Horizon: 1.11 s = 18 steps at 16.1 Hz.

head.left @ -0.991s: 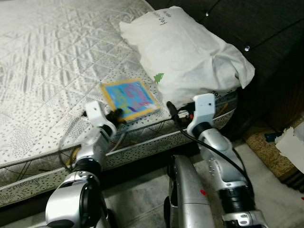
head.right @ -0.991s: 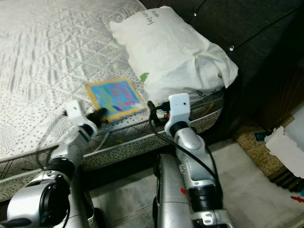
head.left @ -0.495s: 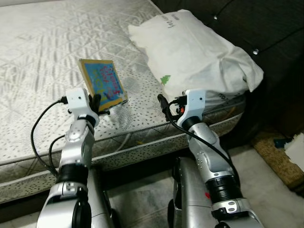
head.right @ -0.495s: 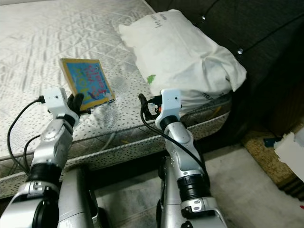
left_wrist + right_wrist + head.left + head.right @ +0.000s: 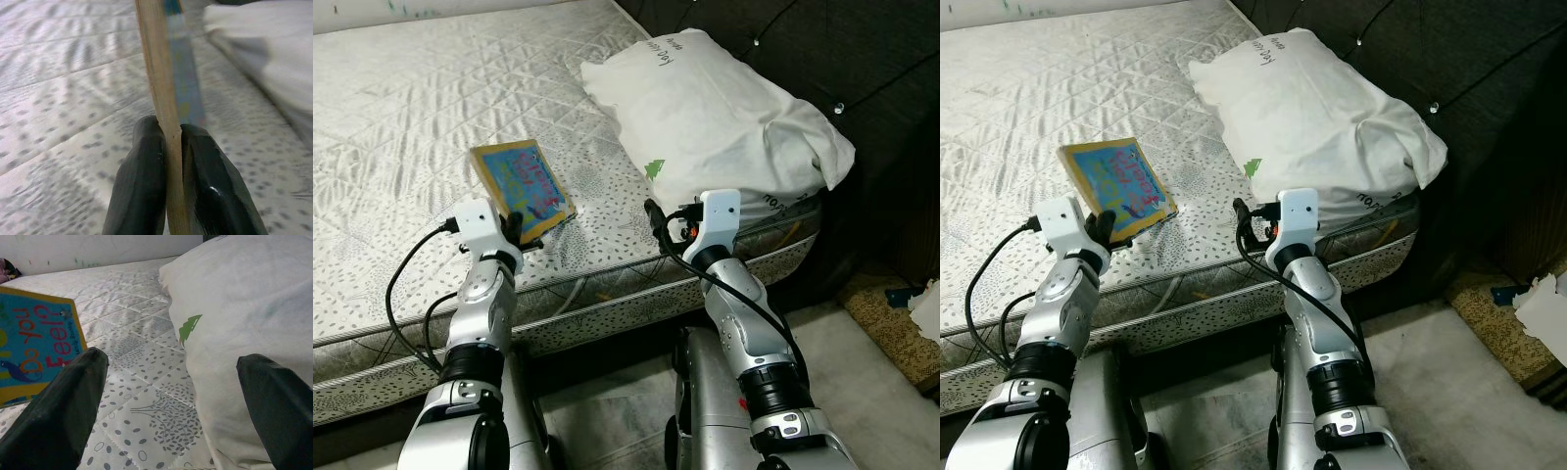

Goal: Clean up the room

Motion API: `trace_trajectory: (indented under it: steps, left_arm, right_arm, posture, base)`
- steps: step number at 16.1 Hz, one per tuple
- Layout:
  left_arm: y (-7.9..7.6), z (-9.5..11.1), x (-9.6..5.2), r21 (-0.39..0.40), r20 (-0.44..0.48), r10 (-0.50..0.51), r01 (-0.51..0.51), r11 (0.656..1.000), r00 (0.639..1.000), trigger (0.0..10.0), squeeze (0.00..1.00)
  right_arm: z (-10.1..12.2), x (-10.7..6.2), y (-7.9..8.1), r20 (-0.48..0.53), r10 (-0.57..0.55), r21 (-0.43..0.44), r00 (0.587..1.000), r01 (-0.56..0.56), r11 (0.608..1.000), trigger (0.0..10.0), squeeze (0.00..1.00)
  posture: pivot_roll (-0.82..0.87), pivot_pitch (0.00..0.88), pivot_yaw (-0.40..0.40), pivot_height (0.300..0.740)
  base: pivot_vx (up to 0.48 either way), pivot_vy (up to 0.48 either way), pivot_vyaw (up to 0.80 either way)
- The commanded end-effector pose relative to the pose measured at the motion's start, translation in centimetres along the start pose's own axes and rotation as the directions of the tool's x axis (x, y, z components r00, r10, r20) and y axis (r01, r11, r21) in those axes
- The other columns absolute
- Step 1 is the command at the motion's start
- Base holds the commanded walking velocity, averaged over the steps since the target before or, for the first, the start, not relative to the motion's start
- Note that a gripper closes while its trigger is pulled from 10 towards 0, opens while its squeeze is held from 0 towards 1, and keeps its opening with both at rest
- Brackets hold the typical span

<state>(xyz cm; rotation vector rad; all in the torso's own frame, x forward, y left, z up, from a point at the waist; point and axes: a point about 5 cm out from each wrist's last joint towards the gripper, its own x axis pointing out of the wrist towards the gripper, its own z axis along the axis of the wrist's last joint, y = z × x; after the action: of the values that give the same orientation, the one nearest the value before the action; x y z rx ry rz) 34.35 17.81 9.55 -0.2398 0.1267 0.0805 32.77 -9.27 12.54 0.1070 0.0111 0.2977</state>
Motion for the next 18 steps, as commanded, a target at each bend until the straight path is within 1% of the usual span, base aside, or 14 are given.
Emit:
trace_trajectory:
  steps: [1,2,3,4,5,7,8,11,12,13,14,16,17,18]
  left_arm:
    - [0.0,1.0,0.1,0.056,0.044,-0.037,0.035,0.998,0.998,10.0,0.00]
    - [0.0,1.3,0.1,0.082,0.060,-0.035,0.030,0.996,0.998,10.0,0.00]
    - [0.0,2.3,0.3,0.134,0.094,-0.046,0.033,0.990,0.995,10.0,0.00]
    - [-0.1,2.9,0.5,0.147,0.109,-0.064,0.048,0.988,0.992,10.0,0.00]
    - [-0.3,4.1,0.5,0.201,0.124,-0.133,0.106,0.974,0.983,10.0,0.00]
    - [-0.4,4.8,0.4,0.289,0.132,-0.179,0.135,0.948,0.975,10.0,0.00]
    - [-0.7,4.5,0.1,0.318,0.110,-0.208,0.164,0.934,0.972,10.0,0.00]
    - [-1.1,2.4,-1.8,0.345,0.089,-0.232,0.188,0.920,0.969,10.0,0.00]
    - [-1.3,1.2,-2.7,0.330,0.072,-0.239,0.203,0.922,0.968,10.0,0.00]
    - [-2.0,0.4,-3.8,0.352,0.082,-0.268,0.223,0.909,0.960,10.0,0.00]
    - [-2.3,0.2,-4.2,0.355,0.098,-0.267,0.217,0.909,0.959,10.0,0.00]
    - [-2.3,0.1,-4.7,0.333,0.140,-0.202,0.146,0.932,0.969,10.0,0.00]
    - [-2.3,0.2,-4.8,0.335,0.148,-0.200,0.141,0.932,0.969,10.0,0.00]
    - [-1.8,0.3,-5.0,0.306,0.164,-0.153,0.097,0.947,0.974,10.0,0.00]
  right_arm:
    - [0.4,0.3,0.2,0.018,-0.005,0.015,1.000,0.004,1.000,10.0,0.00]
    - [0.4,0.3,0.2,0.017,-0.004,0.019,1.000,0.004,1.000,10.0,0.00]
    - [0.4,0.3,0.5,0.018,0.005,0.045,1.000,-0.006,0.999,10.0,0.00]
    - [0.5,0.3,0.7,0.023,0.012,0.058,1.000,-0.013,0.998,10.0,0.00]
    - [0.5,0.4,0.7,0.024,0.011,0.086,1.000,-0.013,0.996,10.0,0.00]
    - [0.5,0.4,0.4,0.027,0.002,0.105,1.000,-0.005,0.994,10.0,0.00]
    - [0.5,0.4,0.3,0.028,-0.002,0.111,1.000,-0.001,0.994,10.0,0.00]
    - [0.5,0.1,0.3,0.033,-0.006,0.110,0.999,0.002,0.994,10.0,0.00]
    - [0.5,0.0,0.2,0.035,-0.008,0.101,0.999,0.004,0.995,10.0,0.00]
    - [0.5,-0.1,0.0,0.036,-0.012,0.098,0.999,0.009,0.995,10.0,0.00]
    - [0.5,-0.2,-0.2,0.037,-0.015,0.099,0.999,0.011,0.995,10.0,0.00]
    - [0.9,-0.2,-0.5,0.061,-0.017,0.103,0.998,0.010,0.995,10.0,0.00]
    - [1.0,-0.2,-0.5,0.065,-0.016,0.103,0.998,0.009,0.995,10.0,0.00]
    - [1.1,-0.2,-0.5,0.071,-0.010,0.107,0.997,0.003,0.994,10.0,0.00]
  posture:
    - [-0.07,0.000,0.046,0.479]
    - [-0.07,0.000,0.046,0.479]
    - [-0.06,0.000,0.043,0.479]
    - [-0.06,0.000,0.043,0.479]
    - [-0.05,0.000,0.047,0.479]
    - [-0.03,0.000,0.043,0.479]
    - [-0.03,0.000,0.041,0.479]
    - [-0.03,0.000,0.034,0.479]
    - [-0.04,0.000,0.031,0.479]
    - [-0.05,0.000,0.028,0.479]
    - [-0.05,0.000,0.028,0.479]
    - [-0.06,0.000,0.025,0.479]
    - [-0.06,0.000,0.025,0.479]
    - [-0.06,0.000,0.024,0.487]
  base:
    - [0.000,0.000,0.00]
    - [0.000,0.000,0.00]
    - [0.000,0.000,0.00]
    - [0.000,0.000,0.00]
    - [0.000,0.000,0.00]
    - [0.000,0.000,0.00]
    - [0.000,0.000,0.00]
    - [0.000,0.000,0.00]
    - [0.000,0.000,0.00]
    - [0.000,0.000,0.00]
    - [0.000,0.000,0.00]
    - [0.000,0.000,0.00]
    - [0.000,0.000,0.00]
    - [0.000,0.000,0.00]
